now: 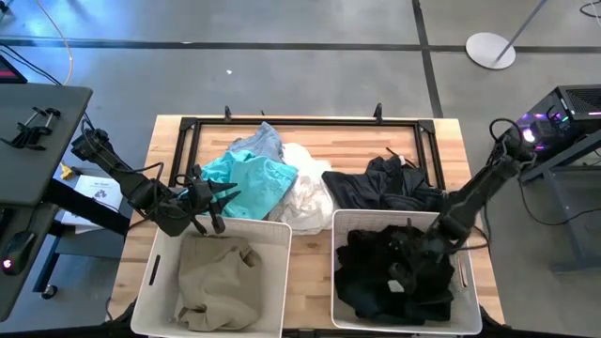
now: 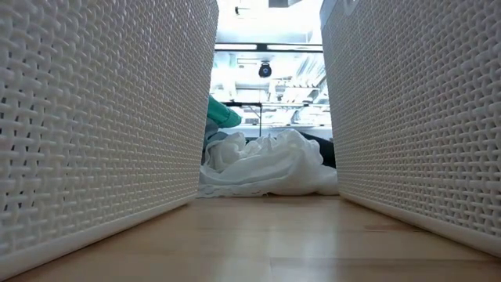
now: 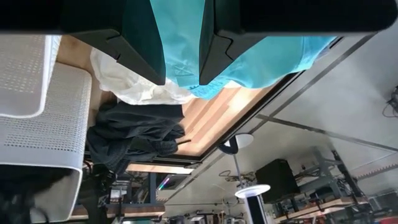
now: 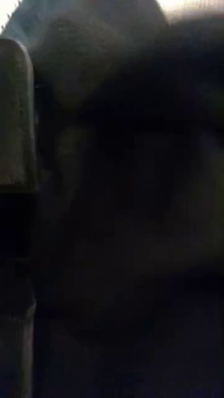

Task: Sort clothes
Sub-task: Put the black shirt into the right white laundry bin, then put the light blue shorts into the left white laundry bin

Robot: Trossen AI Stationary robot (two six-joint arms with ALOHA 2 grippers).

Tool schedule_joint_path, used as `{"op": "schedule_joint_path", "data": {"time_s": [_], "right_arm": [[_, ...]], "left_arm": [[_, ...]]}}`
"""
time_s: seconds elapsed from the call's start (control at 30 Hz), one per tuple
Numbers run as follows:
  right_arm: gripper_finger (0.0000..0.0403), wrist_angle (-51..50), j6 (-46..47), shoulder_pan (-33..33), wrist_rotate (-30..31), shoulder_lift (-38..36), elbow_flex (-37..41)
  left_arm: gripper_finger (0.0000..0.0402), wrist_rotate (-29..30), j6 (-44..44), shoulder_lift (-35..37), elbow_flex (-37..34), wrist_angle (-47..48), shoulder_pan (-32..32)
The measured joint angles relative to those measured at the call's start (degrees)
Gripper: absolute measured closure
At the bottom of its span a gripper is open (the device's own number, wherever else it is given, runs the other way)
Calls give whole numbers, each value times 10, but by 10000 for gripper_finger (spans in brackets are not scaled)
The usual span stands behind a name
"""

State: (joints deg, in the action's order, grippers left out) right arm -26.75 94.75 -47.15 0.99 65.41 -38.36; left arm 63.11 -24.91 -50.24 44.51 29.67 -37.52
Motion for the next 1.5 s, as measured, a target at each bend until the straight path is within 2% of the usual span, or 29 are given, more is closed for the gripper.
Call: {"op": "schedule_joint_path", "data": {"time_s": [0.1,0.2,0.3,0.5,0.6,0.7,0.83,0.93,1.07,1.23,1.37,1.5], "right_arm": [[374,58,24,22,-64,-2,57],[362,72,30,43,-79,-2,76],[328,87,0,65,-71,0,79],[237,91,-32,104,-114,-13,58],[211,71,-63,108,-108,-39,28],[205,18,-86,107,-59,-71,-30],[204,-91,-155,92,45,-91,-139],[204,-147,-253,78,155,-91,-224],[204,-133,-421,62,319,-87,-284],[204,-70,-575,62,409,-76,-276],[204,4,-639,78,456,-49,-225],[204,105,-693,107,498,-15,-165]], "left_arm": [[312,0,2,0,0,0,0],[312,1,6,0,0,0,0],[312,1,6,0,0,0,0],[312,1,12,0,0,0,0],[312,4,27,0,0,0,0],[312,11,36,0,0,-1,0],[312,10,37,0,0,0,0],[312,1,52,0,0,0,0],[312,19,60,0,0,-23,4],[309,14,115,0,6,-66,24],[284,-40,163,0,49,-69,56],[236,-121,169,0,114,-20,107]]}}
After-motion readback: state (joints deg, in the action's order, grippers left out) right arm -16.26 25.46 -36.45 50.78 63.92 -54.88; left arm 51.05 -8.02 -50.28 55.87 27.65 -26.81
